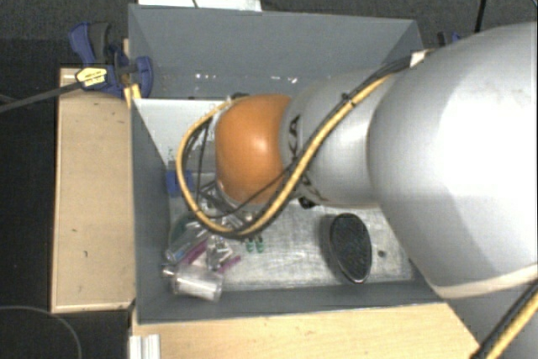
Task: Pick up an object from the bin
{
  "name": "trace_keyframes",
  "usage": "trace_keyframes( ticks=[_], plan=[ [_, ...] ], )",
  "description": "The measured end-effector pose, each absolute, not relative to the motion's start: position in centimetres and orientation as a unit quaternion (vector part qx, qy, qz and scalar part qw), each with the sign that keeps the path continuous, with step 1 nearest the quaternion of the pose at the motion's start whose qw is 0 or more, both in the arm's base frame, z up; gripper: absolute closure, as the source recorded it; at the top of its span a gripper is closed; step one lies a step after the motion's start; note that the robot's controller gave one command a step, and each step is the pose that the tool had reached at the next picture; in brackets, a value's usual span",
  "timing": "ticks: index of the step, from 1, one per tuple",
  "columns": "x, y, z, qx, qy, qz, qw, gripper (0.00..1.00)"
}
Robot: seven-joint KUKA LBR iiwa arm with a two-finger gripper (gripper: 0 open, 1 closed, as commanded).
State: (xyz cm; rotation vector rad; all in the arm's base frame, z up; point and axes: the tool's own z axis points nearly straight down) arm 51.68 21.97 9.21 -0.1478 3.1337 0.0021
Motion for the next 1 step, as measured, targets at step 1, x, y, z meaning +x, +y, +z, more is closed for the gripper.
trace_keyframes(
  ticks=[1],
  plan=[
    [54.79, 17.71, 23.71, -0.205, 0.979, 0.0, 0.005, 1.0]
  ],
)
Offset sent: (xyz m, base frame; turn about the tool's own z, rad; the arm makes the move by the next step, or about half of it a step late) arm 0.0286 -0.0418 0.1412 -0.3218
